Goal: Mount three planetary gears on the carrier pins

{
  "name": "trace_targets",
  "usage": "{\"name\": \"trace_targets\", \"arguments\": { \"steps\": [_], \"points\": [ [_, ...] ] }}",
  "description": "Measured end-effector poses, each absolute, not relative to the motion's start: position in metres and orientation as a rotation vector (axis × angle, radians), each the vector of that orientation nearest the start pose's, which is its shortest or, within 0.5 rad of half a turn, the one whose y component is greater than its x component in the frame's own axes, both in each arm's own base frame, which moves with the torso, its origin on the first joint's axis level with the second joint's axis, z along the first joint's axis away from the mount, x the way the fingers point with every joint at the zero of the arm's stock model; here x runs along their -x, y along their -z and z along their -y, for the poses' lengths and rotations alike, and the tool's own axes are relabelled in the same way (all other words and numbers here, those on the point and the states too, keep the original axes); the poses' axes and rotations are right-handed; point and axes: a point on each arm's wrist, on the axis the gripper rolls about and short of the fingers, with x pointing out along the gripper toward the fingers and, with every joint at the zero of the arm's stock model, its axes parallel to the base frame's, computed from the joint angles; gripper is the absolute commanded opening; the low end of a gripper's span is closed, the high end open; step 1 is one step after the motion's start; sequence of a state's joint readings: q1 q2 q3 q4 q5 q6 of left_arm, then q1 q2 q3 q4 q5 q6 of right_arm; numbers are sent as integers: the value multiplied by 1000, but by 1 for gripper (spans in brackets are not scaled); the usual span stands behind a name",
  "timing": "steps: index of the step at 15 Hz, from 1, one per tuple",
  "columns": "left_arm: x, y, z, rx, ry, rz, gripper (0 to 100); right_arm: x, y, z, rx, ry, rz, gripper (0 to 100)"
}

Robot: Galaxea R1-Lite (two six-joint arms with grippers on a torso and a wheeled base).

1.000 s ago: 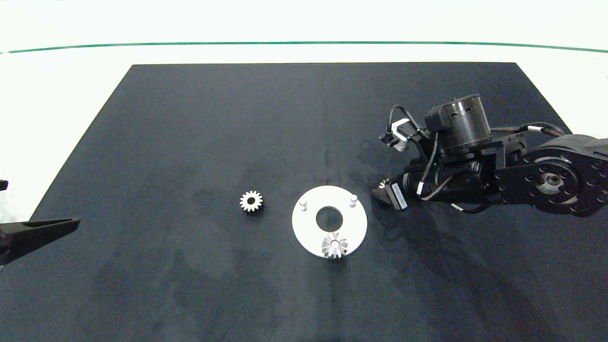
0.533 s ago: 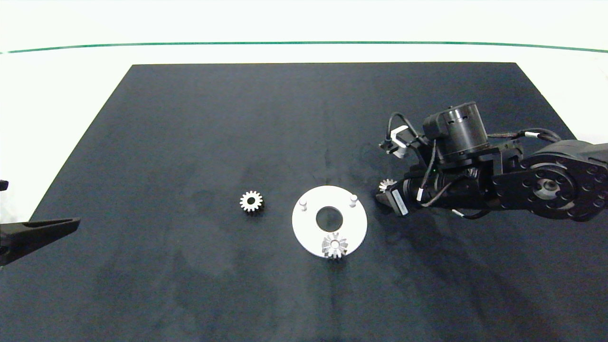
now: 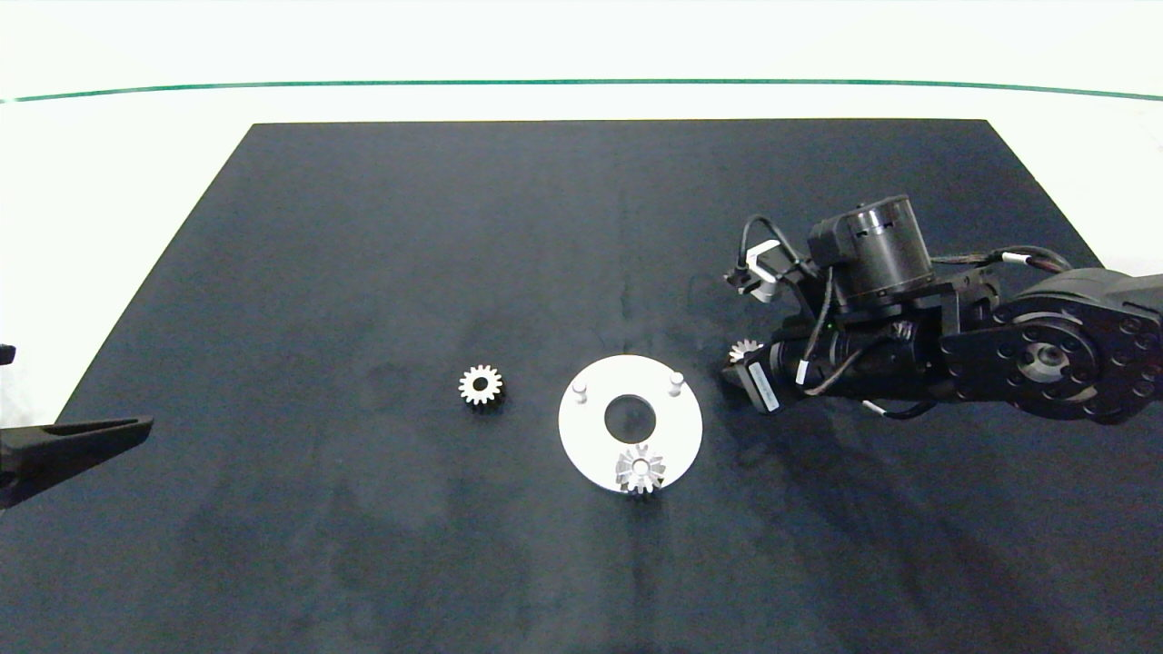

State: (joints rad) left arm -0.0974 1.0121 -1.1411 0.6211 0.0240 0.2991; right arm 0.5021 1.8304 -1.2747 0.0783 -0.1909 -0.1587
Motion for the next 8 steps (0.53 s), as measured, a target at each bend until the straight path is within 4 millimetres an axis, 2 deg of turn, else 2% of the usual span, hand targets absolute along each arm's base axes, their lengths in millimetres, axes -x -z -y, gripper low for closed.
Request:
{"name": "trace_targets", "arguments": {
  "steps": [1, 5, 8],
  "points": [
    [-94, -303, 9, -323, 145, -477, 100, -307, -201, -164, 368, -349, -575, 34],
    [-94, -304, 9, -323, 145, -474, 100, -305, -202, -164, 370, -353, -575, 34],
    [-93, -304, 9, -322, 145, -472, 100, -288, -218, -170, 375, -392, -534, 34]
  ]
}}
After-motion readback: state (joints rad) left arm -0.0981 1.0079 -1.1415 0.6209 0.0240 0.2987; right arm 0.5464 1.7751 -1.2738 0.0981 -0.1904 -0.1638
